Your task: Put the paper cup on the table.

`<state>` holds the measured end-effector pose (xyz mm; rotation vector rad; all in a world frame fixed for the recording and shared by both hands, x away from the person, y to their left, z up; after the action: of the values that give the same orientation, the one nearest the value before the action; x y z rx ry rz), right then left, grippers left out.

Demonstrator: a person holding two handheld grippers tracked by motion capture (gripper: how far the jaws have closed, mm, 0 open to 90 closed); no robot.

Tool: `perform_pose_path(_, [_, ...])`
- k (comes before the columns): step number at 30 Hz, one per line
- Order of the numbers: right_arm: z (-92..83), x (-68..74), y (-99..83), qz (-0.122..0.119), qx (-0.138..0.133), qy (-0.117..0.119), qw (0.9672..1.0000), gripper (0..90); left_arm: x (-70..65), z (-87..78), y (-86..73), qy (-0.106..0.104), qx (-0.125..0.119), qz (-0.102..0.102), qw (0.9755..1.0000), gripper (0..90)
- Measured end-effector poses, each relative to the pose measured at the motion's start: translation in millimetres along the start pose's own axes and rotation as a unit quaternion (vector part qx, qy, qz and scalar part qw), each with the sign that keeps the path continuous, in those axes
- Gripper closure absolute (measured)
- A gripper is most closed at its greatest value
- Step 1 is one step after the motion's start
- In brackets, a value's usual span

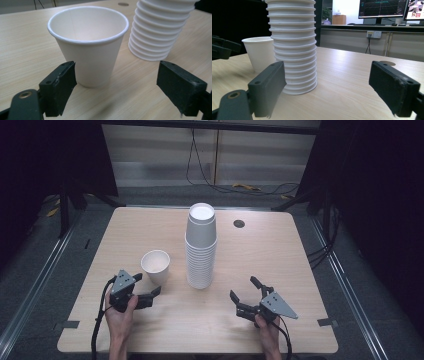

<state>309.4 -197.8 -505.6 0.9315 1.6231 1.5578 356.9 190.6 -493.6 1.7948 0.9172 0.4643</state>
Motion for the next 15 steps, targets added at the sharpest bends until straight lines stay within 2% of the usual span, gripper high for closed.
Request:
perform_pose_path(2, [-0.1, 0.1, 0.0, 0.001, 0.000, 0.000, 1.0000, 13.7, -7.7, -1.5, -0.1, 0.004, 0.000, 0.010, 0.9999, 15.7])
perform_pose_path(5, [-0.1, 0.1, 0.0, 0.001, 0.000, 0.000, 1.0000, 13.7, -19.1, -2.3, -2.0, -0.018, 0.006, 0.015, 0.9997, 15.7])
perform_pose_path(7, [-0.1, 0.1, 0.0, 0.001, 0.000, -0.001, 1.0000, 13.6, -24.8, -3.3, -4.0, -0.015, -0.018, 0.007, 0.9997, 15.6])
perform_pose_path(11, [-0.1, 0.0, 0.0, 0.000, 0.000, -0.001, 1.0000, 13.7, -35.9, -3.4, -6.8, -0.024, -0.039, 0.001, 0.9990, 15.6])
perform_pose_path(12, [-0.1, -0.1, 0.0, 0.001, 0.000, -0.001, 1.0000, 13.7, -37.7, -2.8, -6.8, -0.037, -0.043, 0.002, 0.9984, 15.6])
perform_pose_path(15, [-0.2, -0.1, -0.1, 0.000, -0.001, -0.001, 1.0000, 13.7, -46.7, -0.4, -6.6, -0.038, -0.050, 0.014, 0.9979, 15.5])
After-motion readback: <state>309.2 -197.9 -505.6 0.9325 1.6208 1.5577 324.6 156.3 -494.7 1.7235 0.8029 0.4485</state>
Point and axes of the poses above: each handheld gripper's, and its own axes: z roughly forward along the jaws, y roughly out of its top, x roughly to its left, the point moved 2 cm from there along z, roughly forward along the jaws
